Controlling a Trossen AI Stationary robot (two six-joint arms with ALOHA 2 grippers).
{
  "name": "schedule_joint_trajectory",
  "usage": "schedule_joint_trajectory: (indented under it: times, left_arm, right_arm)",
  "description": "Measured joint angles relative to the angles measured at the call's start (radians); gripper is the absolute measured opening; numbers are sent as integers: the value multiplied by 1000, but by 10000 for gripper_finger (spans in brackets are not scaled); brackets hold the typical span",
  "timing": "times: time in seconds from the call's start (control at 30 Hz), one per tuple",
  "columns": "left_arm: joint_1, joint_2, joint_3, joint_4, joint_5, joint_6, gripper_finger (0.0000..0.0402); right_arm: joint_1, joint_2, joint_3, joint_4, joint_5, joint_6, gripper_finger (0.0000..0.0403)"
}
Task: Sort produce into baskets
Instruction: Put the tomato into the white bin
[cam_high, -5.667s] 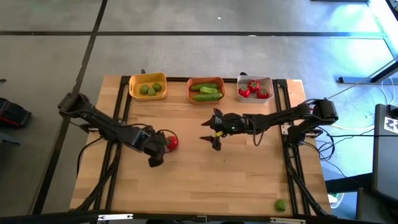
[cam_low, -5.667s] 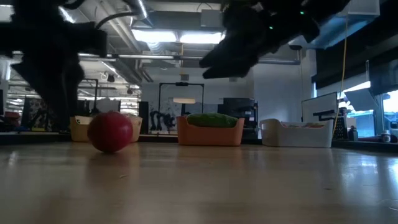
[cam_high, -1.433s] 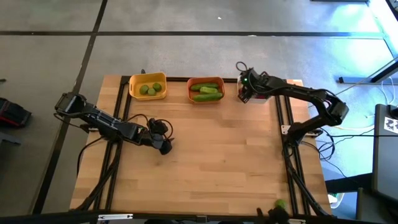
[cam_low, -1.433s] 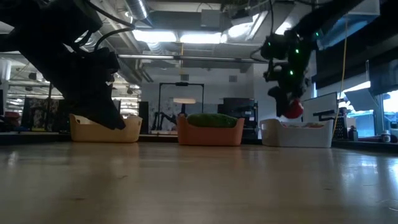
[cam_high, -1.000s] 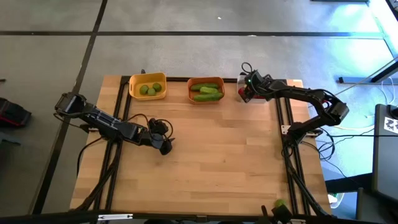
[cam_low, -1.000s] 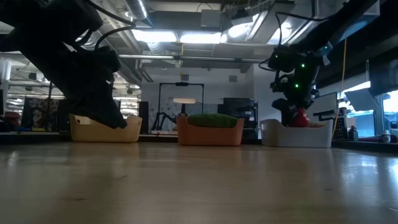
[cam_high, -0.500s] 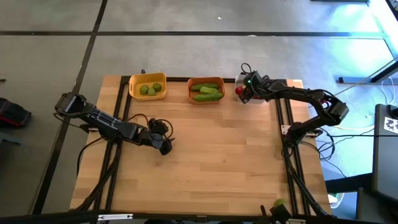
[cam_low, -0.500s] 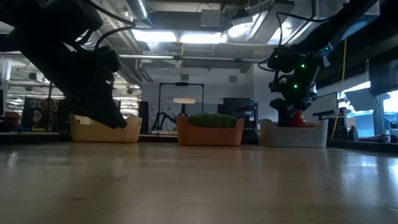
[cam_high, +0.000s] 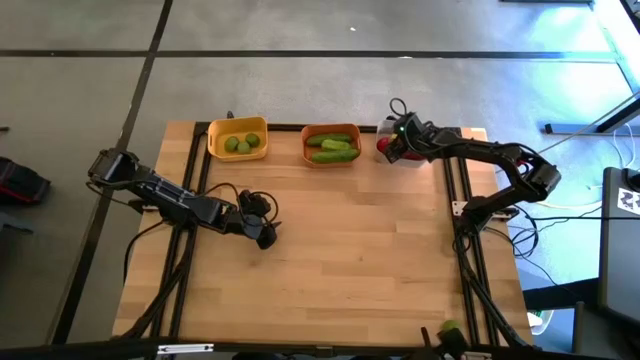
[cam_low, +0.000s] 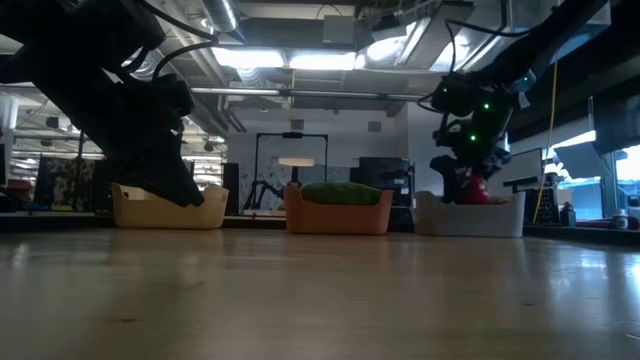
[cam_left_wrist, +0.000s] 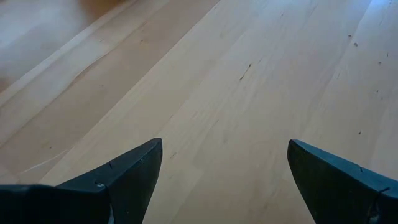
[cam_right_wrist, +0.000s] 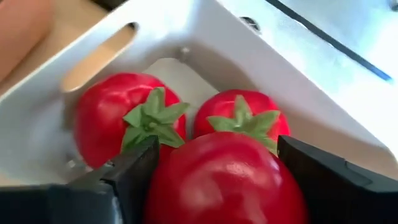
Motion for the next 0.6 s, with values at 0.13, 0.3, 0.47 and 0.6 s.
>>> schedule_joint_trajectory:
  times: [0.13,0.3,0.47,0.6]
  left_arm:
    - [0,0,0,0,0,-1,340]
    - [0,0,0,0,0,-1,340]
    - [0,0,0,0,0,-2,340]
    - [0,0,0,0,0,-2,340]
  right_arm:
    - [2,5,0,-1,26,-18,349]
    - [4,5,1,2,25,-44,375]
    - [3,-2,41,-32,34,-54,378]
    - [3,-16,91,-94,40,-73,378]
